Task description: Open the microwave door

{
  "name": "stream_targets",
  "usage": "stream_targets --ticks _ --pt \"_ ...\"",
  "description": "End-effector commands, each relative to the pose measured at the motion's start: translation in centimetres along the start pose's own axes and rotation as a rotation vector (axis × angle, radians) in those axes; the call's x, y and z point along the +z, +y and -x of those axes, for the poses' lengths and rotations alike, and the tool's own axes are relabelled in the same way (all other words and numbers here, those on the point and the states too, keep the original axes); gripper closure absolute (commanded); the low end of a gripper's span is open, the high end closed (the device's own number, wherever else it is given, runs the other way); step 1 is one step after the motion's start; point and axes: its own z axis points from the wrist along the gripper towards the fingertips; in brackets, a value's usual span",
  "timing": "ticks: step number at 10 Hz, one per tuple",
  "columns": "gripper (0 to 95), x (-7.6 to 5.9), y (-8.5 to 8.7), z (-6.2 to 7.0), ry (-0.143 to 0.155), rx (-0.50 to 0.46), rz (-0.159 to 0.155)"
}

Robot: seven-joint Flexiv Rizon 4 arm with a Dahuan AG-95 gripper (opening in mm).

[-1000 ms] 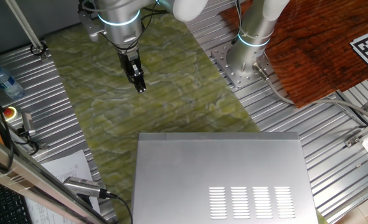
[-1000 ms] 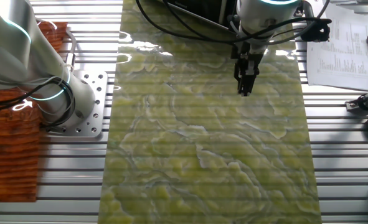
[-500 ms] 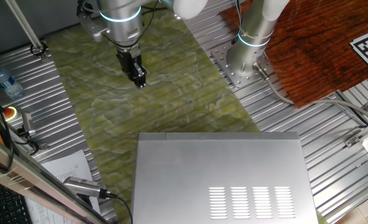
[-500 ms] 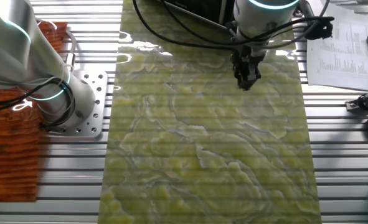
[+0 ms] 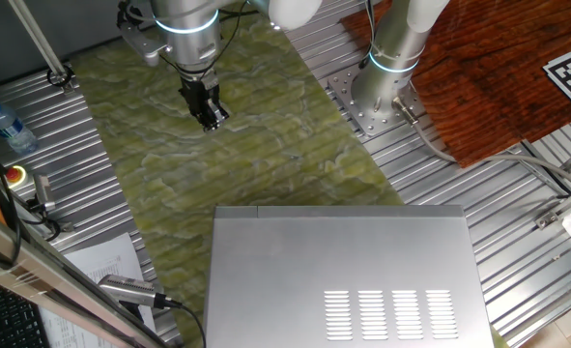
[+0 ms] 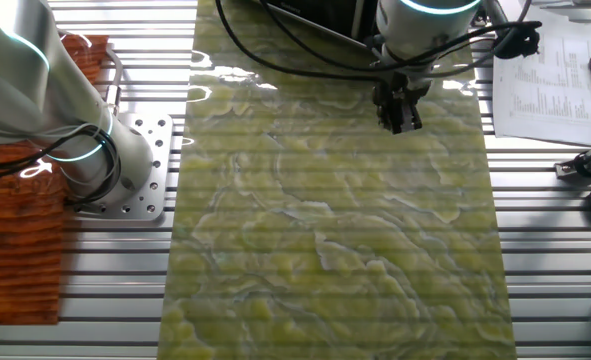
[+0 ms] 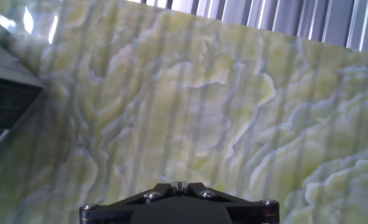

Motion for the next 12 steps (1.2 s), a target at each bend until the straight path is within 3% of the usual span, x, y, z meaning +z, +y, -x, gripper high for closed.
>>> stream_targets --ticks 1,3,8,12 --pt "95.0 -0.2 0.1 0.4 0.003 -0.029 -0.008" --pt "95.0 -0.2 0.2 0.5 -0.002 -0.087 -0.008" --pt "95.0 -1.2 1.2 0.9 -0.03 -0.081 -0.034" --pt "95.0 -2.5 3.2 1.7 -0.036 -0.2 -0.046"
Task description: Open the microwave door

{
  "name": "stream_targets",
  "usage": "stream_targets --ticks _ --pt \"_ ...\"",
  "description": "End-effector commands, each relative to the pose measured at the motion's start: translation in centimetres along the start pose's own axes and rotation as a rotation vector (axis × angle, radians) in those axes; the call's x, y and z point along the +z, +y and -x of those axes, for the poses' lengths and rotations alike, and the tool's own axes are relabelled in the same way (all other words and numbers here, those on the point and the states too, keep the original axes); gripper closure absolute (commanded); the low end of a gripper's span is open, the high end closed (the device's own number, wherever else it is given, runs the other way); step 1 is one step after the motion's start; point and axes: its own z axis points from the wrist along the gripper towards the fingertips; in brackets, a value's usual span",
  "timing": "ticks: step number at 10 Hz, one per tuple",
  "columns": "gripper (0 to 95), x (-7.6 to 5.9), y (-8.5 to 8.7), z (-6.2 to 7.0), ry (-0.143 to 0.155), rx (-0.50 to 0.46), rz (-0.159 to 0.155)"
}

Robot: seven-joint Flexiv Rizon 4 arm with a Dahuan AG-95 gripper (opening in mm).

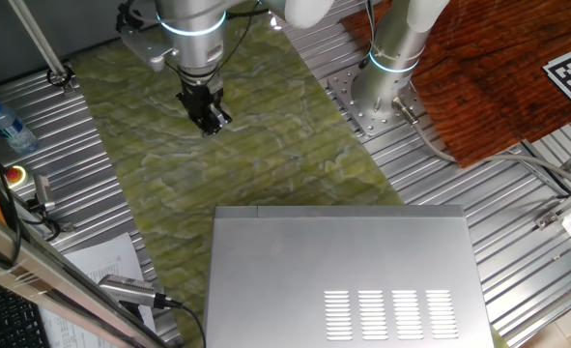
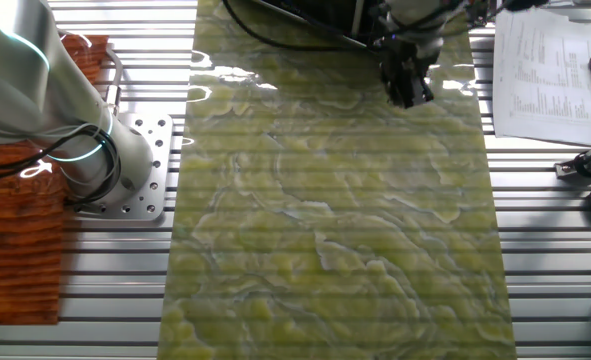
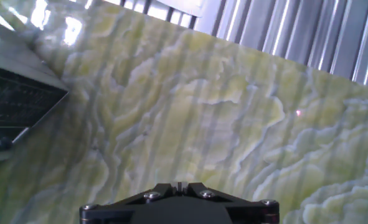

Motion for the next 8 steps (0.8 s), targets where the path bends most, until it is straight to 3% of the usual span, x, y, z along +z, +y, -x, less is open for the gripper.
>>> stream_targets --ticks 1,3,4,6,8 --pt "95.0 -0.9 1.3 0.2 -0.012 -0.134 0.013" --pt "95.0 -1.1 2.7 0.6 -0.047 -0.192 0.062" --pt "95.0 -1.3 3.2 1.3 -0.05 -0.227 0.072" --pt "95.0 -1.5 4.2 2.4 -0.025 -0.318 0.07" --pt "95.0 -1.4 4.8 2.9 -0.029 -0.369 0.072"
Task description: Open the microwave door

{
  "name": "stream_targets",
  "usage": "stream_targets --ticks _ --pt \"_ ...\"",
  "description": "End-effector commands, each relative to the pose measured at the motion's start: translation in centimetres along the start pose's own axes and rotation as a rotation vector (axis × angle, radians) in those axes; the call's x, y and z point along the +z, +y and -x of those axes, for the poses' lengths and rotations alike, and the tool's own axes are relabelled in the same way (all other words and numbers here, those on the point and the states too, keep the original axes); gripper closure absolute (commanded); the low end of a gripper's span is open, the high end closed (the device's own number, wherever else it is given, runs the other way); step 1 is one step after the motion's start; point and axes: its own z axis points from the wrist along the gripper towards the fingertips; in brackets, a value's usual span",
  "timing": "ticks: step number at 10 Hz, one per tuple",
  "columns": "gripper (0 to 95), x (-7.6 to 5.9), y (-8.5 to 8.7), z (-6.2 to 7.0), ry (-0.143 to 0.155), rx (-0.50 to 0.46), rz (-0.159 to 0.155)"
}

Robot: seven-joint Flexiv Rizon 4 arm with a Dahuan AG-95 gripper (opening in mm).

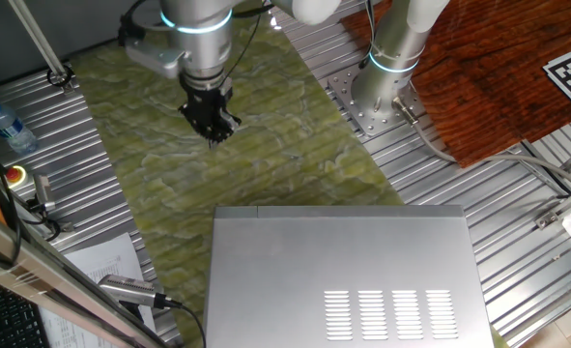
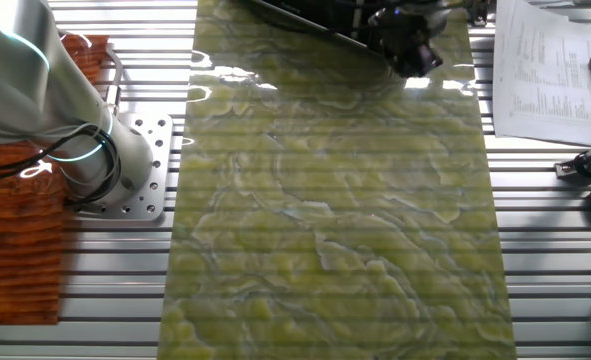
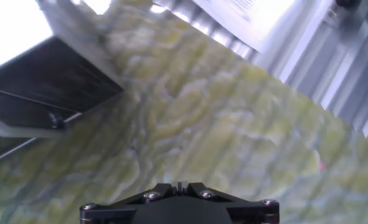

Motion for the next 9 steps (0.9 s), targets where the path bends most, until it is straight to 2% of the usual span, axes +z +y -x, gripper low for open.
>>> stream_targets --ticks 1,5,9 --pt "95.0 0.13 0.79 1.02 0.018 -0.116 -0.01" --pt "95.0 0.07 1.01 1.16 -0.041 -0.204 0.033" --pt "95.0 -0.16 1.35 1.25 -0.066 -0.237 0.034"
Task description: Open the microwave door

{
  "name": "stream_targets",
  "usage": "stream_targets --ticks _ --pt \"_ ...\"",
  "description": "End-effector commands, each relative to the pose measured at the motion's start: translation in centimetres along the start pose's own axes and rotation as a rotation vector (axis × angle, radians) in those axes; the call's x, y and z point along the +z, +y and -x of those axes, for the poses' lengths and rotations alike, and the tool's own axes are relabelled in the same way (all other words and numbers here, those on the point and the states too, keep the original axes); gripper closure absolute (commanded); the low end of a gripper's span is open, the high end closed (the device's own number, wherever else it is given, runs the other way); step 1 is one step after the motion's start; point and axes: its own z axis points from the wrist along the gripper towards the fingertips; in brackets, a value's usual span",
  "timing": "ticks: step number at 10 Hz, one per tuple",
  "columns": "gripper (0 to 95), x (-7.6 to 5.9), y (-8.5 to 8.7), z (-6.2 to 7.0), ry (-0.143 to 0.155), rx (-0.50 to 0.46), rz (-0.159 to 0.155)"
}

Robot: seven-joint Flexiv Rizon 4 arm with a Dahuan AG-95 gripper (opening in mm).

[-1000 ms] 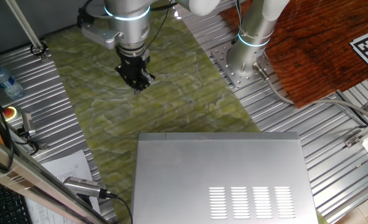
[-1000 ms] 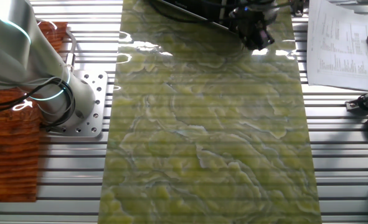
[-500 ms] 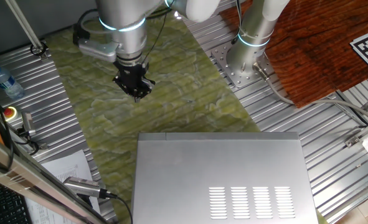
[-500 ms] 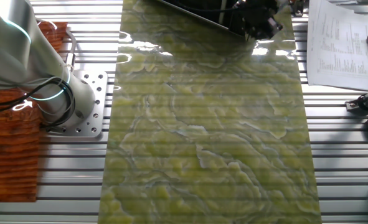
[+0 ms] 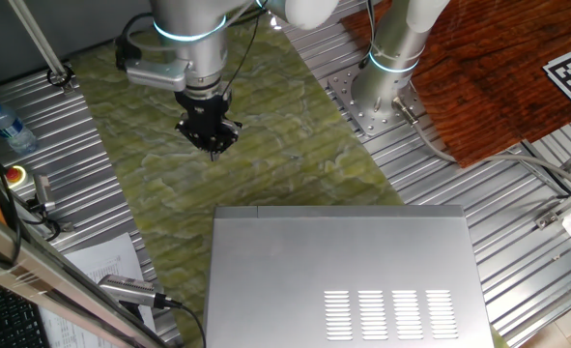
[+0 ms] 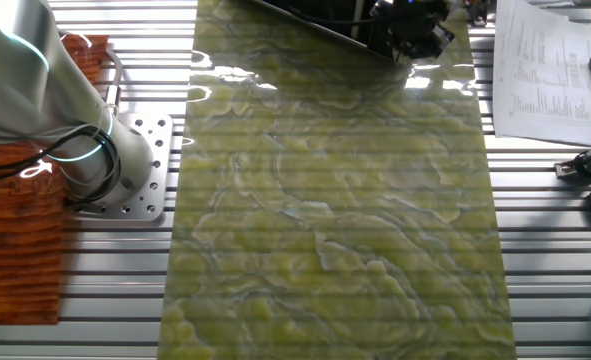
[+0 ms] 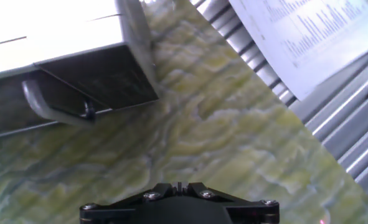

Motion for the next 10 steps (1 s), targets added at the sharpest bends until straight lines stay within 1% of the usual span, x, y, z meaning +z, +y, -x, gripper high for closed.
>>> stream_targets --ticks 1,2,3,4,5,7,8,9,10 --pt "95.0 0.0 0.0 0.1 -0.026 -0.024 0.005" --pt "95.0 -0.1 0.1 0.1 -0.045 -0.024 0.018" --pt "95.0 -0.1 0.2 0.1 -0.052 -0.024 0.019" --pt "95.0 -0.2 0.3 0.2 -0.067 -0.045 0.03" --pt "95.0 -0.5 0.8 0.4 -0.074 -0.064 0.035" --pt "95.0 -1.0 1.7 1.0 -0.073 -0.109 0.03" --pt "95.0 -1.2 2.1 1.1 -0.085 -0.169 0.023" --pt "95.0 -1.2 2.1 1.1 -0.096 -0.232 0.024" --pt "95.0 -1.2 2.1 1.1 -0.106 -0.253 0.028"
